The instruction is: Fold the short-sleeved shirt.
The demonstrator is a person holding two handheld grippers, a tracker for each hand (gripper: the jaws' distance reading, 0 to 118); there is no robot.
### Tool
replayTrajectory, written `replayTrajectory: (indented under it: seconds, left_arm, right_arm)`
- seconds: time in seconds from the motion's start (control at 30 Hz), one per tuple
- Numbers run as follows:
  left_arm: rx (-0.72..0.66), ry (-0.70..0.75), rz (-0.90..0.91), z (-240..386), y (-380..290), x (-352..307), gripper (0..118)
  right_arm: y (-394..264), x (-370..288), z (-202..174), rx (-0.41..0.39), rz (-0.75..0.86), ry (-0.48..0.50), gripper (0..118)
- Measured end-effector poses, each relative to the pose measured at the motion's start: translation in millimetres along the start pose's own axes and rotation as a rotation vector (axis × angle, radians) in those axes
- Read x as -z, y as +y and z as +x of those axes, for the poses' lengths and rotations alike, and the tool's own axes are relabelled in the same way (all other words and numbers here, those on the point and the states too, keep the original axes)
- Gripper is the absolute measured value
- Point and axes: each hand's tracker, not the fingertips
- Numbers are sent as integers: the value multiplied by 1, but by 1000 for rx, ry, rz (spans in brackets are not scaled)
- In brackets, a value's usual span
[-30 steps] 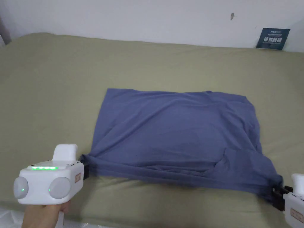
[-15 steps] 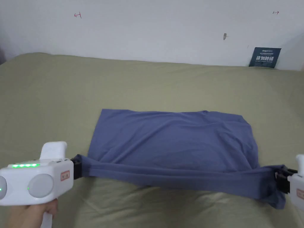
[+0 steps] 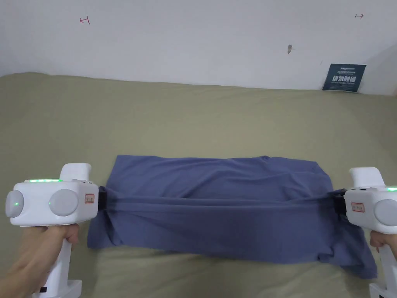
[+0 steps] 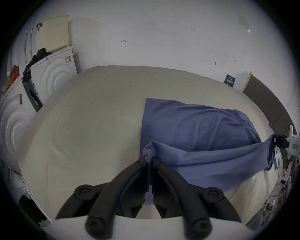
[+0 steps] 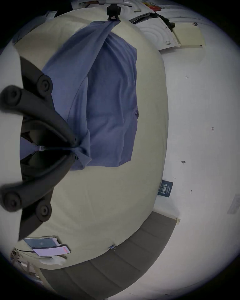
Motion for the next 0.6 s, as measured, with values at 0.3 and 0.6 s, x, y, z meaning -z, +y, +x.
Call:
replayTrajectory:
  seconds: [0.3,0.6]
  left_arm:
    - [14,7,-45,2,0,29,107]
    - [-31,16,15,-24,-27,-25,39]
  right_arm:
    - [-11,30,15,117,-78,15,89]
    - [-52,-33,26,118,-20,35,45]
